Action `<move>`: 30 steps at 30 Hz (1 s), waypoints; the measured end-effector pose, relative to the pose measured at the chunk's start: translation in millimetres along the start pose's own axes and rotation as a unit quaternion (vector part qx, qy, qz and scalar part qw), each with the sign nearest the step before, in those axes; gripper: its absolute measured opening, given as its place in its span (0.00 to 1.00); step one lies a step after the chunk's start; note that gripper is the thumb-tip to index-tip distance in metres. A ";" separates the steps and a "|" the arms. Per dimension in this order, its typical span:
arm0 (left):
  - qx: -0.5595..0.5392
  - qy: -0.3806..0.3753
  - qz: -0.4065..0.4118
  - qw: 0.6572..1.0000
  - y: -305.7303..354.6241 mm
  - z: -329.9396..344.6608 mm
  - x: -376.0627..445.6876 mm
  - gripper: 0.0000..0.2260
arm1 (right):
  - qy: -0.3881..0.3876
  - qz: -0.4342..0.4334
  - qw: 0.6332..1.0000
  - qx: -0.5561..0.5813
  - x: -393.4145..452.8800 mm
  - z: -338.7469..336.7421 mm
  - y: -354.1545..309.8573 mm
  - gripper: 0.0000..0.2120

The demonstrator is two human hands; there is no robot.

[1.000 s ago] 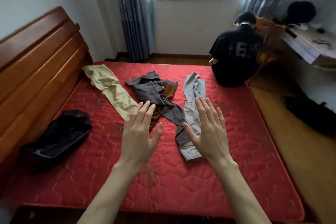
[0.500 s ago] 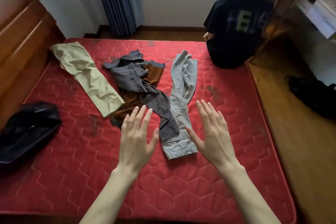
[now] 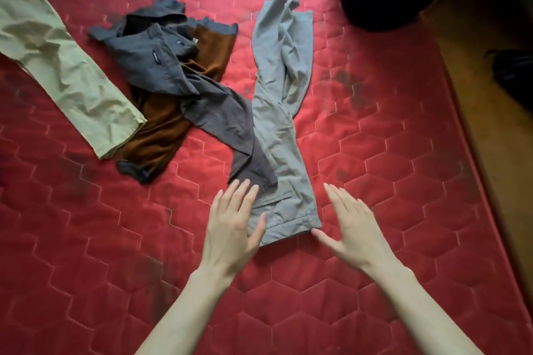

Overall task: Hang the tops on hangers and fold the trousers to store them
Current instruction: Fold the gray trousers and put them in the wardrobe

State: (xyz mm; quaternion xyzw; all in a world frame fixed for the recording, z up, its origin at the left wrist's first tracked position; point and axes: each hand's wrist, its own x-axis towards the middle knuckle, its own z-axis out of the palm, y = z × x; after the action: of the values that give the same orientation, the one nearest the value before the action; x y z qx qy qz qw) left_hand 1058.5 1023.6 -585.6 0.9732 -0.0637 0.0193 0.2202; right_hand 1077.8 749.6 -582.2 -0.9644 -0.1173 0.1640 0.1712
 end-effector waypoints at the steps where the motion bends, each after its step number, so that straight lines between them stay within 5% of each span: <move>1: 0.000 -0.011 0.005 1.000 -4.4 17.6 0.6 0.25 | -0.021 0.007 1.000 -0.007 5.3 16.1 8.5 0.47; 7: -0.010 -0.080 0.035 0.996 -16.5 105.4 9.7 0.22 | -0.075 0.038 0.995 0.056 31.6 96.2 34.8 0.48; 12: 0.000 -0.178 0.046 0.983 -14.7 147.3 14.7 0.27 | 0.005 0.151 0.972 0.182 41.1 130.5 27.1 0.43; 17: -0.007 -0.239 0.047 0.970 -9.6 156.6 17.7 0.36 | 0.025 0.279 0.883 0.377 52.9 139.5 22.7 0.36; 23: 0.059 -0.274 0.043 0.959 -1.8 160.8 38.6 0.41 | -0.013 0.261 0.888 0.379 56.0 138.0 21.7 0.33; 26: 0.061 -0.272 0.047 0.959 6.4 165.9 44.2 0.31 | -0.014 0.227 0.848 0.478 50.8 139.0 18.4 0.39; 30: 0.000 -0.252 0.061 0.966 8.7 169.0 47.4 0.09 | 0.013 0.204 0.853 0.481 44.0 147.6 19.0 0.34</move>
State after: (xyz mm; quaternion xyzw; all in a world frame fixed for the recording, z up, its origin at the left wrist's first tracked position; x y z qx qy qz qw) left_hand 1106.0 937.5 -731.3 0.9409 -0.1763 -0.2128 0.1958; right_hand 1068.8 787.7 -732.4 -0.7659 0.1776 0.2184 0.5780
